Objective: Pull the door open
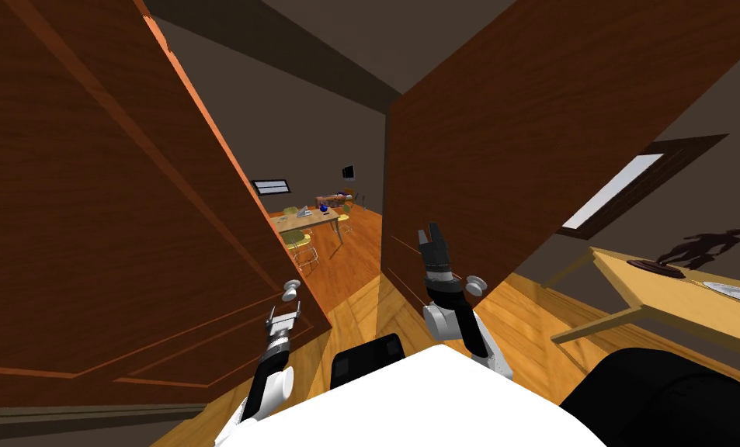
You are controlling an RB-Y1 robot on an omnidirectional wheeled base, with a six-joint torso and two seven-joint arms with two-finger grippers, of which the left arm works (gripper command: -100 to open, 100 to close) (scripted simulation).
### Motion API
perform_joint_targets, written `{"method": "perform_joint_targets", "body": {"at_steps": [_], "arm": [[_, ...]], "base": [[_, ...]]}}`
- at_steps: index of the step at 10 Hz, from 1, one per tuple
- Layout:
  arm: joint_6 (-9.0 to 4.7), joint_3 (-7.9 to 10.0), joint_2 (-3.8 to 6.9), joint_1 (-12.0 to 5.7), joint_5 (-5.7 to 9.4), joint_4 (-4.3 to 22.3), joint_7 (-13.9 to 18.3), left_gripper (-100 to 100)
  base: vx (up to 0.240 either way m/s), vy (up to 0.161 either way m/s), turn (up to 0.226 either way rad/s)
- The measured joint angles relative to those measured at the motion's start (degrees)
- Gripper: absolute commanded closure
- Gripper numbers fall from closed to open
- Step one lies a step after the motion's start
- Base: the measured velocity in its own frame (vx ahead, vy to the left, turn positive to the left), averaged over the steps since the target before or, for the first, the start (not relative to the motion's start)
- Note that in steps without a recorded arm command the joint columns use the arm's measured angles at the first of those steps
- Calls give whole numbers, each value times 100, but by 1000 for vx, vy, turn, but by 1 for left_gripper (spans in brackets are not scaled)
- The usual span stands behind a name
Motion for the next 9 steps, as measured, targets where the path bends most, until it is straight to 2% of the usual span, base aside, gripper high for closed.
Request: {"method": "perform_joint_targets", "body": {"at_steps": [5, 9], "arm": [[109, -90, -68, -21, 238, -109, 650, -100], [203, -195, -153, -71, 500, -179, 1318, -100]], "base": [[-70, 20, -33], [-95, 18, -40]]}}
